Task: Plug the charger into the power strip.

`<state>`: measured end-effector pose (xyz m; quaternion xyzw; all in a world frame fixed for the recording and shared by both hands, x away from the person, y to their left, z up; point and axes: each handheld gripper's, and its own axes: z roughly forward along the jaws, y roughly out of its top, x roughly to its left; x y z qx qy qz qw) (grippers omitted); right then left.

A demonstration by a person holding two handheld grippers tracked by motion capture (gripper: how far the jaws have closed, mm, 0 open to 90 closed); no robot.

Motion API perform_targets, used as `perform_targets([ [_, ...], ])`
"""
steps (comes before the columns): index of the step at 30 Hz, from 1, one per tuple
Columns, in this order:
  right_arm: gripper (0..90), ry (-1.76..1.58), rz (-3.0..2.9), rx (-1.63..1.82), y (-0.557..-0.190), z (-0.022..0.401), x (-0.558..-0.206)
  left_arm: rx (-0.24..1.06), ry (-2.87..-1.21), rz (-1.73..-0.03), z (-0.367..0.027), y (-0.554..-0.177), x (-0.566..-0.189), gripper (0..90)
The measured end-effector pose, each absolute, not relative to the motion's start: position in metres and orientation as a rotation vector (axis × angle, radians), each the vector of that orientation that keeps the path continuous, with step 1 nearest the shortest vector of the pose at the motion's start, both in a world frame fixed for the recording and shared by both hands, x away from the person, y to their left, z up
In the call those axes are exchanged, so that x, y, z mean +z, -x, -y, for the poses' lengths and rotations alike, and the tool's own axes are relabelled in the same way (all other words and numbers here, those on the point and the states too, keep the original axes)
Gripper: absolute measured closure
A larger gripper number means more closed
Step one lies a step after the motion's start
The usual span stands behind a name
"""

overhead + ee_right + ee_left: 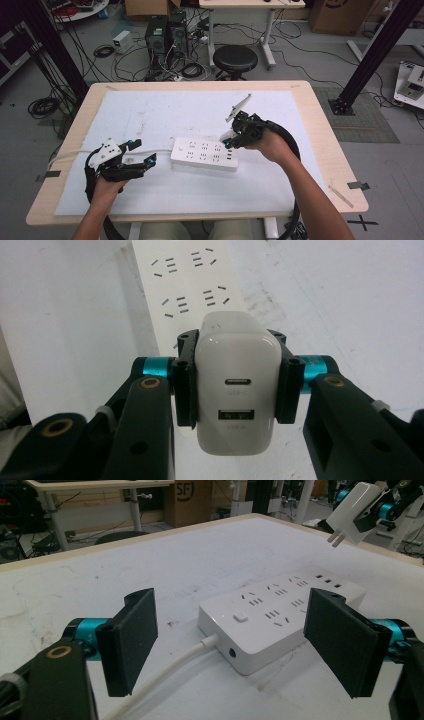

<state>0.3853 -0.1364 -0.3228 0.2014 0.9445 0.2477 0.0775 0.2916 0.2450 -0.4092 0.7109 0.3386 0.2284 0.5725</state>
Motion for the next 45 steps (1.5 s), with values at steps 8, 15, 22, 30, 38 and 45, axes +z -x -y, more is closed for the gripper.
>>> perform_targets([
  [8,63.0,-0.533,-2.907,0.66,-0.402,0.121,-0.334,0.537,-1.668,-0.807,-0.249,-0.291,-0.413,21.6],
  [15,63.0,-0.523,-2.943,0.574,-0.41,0.114,-0.345,0.534,-1.665,-0.809,-0.251,-0.292,-0.414,21.6],
  [22,63.0,-0.479,-2.966,0.536,-0.415,0.106,-0.354,0.534,-1.662,-0.815,-0.253,-0.292,-0.417,21.6],
  [30,63.0,-0.456,-2.983,0.483,-0.417,0.1,-0.359,0.528,-1.659,-0.817,-0.253,-0.293,-0.419,21.6],
  [38,63.1,-0.335,-2.988,0.316,-0.416,0.081,-0.358,0.524,-1.656,-0.818,-0.251,-0.294,-0.421,21.6],
  [45,63.2,-0.307,-3.002,0.228,-0.417,0.07,-0.357,0.52,-1.653,-0.815,-0.25,-0.294,-0.422,21.6],
])
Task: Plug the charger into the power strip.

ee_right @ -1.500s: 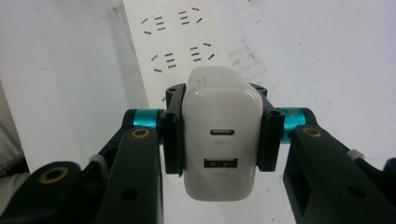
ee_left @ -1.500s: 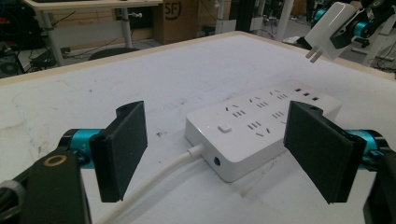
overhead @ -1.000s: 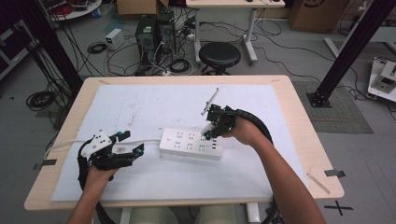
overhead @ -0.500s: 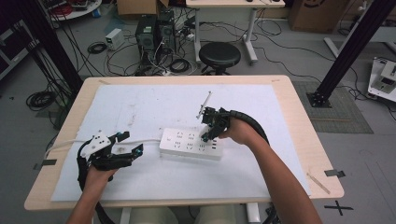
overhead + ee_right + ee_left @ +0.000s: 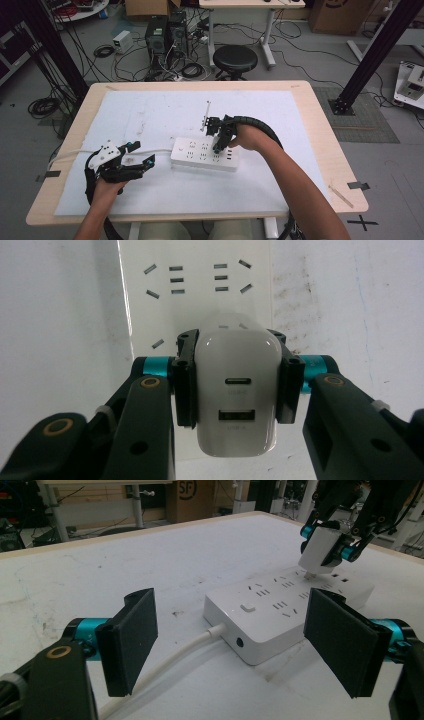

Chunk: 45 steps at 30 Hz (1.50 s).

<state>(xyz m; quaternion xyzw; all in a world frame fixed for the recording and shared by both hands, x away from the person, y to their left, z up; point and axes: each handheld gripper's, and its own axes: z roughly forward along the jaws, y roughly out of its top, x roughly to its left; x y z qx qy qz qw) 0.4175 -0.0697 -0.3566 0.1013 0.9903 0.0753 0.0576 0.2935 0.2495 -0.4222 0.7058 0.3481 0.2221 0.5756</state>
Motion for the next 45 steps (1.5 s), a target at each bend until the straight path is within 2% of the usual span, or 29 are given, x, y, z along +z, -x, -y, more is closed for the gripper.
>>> perform_targets([
  [4,63.2,-0.379,-3.012,0.181,-0.42,0.064,-0.356,0.519,-1.653,-0.813,-0.248,-0.293,-0.423,21.6],
  [9,63.2,-0.27,-3.003,0.129,-0.418,0.056,-0.357,0.518,-1.658,-0.807,-0.247,-0.294,-0.423,21.6],
  [27,63.2,-0.262,-3.028,0.095,-0.422,0.052,-0.359,0.511,-1.647,-0.812,-0.246,-0.293,-0.426,21.6],
  [30,63.2,-0.2,-2.977,0.01,-0.414,0.046,-0.366,0.512,-1.65,-0.81,-0.247,-0.293,-0.426,21.6],
  [45,63.6,-0.272,-3.013,0.002,-0.42,0.046,-0.368,0.514,-1.646,-0.821,-0.249,-0.293,-0.427,21.6],
])
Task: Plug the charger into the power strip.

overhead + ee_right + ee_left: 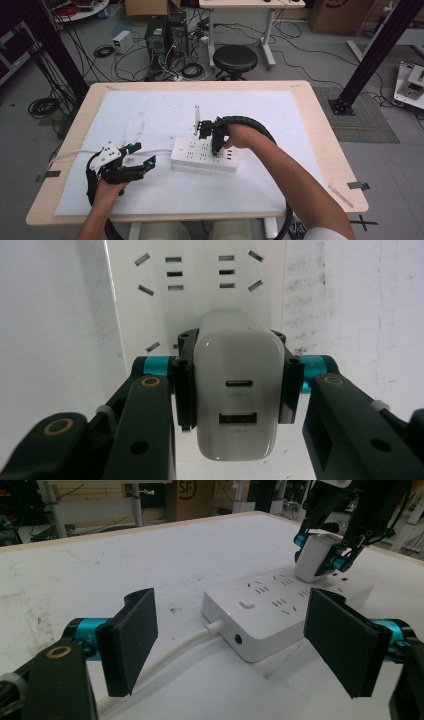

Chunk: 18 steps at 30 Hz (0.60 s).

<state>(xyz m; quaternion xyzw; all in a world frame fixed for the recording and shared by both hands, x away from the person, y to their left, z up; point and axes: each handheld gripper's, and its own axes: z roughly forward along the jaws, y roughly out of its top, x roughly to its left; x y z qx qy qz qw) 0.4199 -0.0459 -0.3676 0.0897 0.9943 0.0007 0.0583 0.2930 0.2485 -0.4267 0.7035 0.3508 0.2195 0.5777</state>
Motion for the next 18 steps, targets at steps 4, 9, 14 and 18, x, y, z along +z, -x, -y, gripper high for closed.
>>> perform_targets([
  [4,63.7,-0.288,-3.038,0.021,-0.425,0.047,-0.37,0.519,-1.645,-0.823,-0.248,-0.292,-0.426,21.6],
  [9,63.5,-0.328,-3.054,0.103,-0.427,0.054,-0.372,0.518,-1.643,-0.838,-0.251,-0.293,-0.428,21.6],
  [14,63.1,-0.328,-3.049,0.148,-0.426,0.057,-0.372,0.519,-1.645,-0.84,-0.251,-0.295,-0.428,21.6],
  [18,57.3,-0.349,-3.039,0.251,-0.425,0.065,-0.374,0.515,-1.655,-0.835,-0.25,-0.294,-0.428,21.6],
])
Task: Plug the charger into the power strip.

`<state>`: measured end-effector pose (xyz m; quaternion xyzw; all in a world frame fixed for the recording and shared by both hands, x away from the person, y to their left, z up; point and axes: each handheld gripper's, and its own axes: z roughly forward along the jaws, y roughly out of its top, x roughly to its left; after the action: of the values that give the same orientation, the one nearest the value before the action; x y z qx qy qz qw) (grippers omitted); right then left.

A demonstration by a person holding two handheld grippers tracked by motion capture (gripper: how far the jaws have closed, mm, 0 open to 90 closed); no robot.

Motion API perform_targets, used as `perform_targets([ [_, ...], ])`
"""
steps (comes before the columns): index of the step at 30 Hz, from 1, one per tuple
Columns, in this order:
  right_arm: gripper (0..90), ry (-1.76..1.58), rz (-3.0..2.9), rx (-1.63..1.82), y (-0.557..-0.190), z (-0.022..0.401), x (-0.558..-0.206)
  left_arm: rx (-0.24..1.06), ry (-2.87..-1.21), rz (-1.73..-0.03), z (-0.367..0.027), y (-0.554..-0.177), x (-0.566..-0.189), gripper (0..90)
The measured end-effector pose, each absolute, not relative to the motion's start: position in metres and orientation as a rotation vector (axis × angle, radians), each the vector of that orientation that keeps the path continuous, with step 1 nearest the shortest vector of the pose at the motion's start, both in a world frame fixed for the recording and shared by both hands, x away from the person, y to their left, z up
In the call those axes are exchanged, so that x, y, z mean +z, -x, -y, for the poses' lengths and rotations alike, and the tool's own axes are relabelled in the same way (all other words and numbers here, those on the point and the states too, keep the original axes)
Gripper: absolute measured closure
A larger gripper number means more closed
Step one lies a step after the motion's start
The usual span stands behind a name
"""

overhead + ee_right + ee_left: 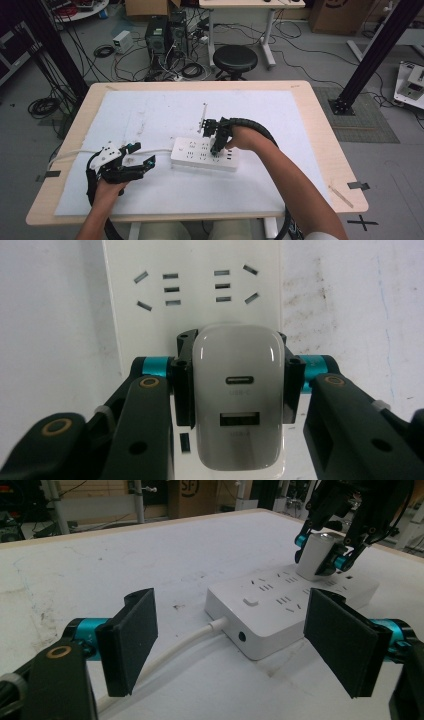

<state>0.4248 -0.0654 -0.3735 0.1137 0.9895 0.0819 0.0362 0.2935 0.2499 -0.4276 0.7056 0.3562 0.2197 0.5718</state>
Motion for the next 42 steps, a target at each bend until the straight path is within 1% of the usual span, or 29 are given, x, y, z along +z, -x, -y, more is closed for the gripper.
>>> perform_targets([
  [1,47.1,-0.378,-3.036,0.285,-0.425,0.069,-0.374,0.515,-1.654,-0.836,-0.25,-0.293,-0.427,21.6],
  [2,40.4,-0.428,-3.02,0.344,-0.426,0.073,-0.373,0.514,-1.649,-0.84,-0.25,-0.293,-0.427,21.6],
  [4,33.1,-0.515,-2.98,0.488,-0.425,0.084,-0.368,0.516,-1.65,-0.84,-0.25,-0.292,-0.427,21.6],
  [6,29.1,-0.608,-2.934,0.594,-0.425,0.097,-0.364,0.515,-1.651,-0.841,-0.25,-0.292,-0.427,21.6],
  [7,25.2,-0.646,-2.914,0.627,-0.425,0.102,-0.363,0.515,-1.653,-0.84,-0.25,-0.292,-0.427,21.6],
  [8,24.0,-0.678,-2.899,0.651,-0.424,0.107,-0.362,0.513,-1.651,-0.841,-0.25,-0.292,-0.427,21.6],
  [12,21.8,-0.744,-2.827,0.767,-0.419,0.124,-0.356,0.512,-1.646,-0.842,-0.248,-0.291,-0.427,21.6],
  [15,21.7,-0.778,-2.785,0.86,-0.415,0.134,-0.351,0.512,-1.648,-0.837,-0.247,-0.29,-0.426,21.6],
  [24,21.7,-0.829,-2.677,0.944,-0.399,0.158,-0.337,0.511,-1.652,-0.837,-0.246,-0.288,-0.424,21.6],
  [32,21.7,-0.876,-2.568,0.946,-0.384,0.179,-0.339,0.503,-1.661,-0.837,-0.245,-0.287,-0.423,21.6],
  [42,21.5,-0.964,-2.417,1.032,-0.35,0.22,-0.355,0.506,-1.671,-0.833,-0.244,-0.287,-0.419,21.6],
])
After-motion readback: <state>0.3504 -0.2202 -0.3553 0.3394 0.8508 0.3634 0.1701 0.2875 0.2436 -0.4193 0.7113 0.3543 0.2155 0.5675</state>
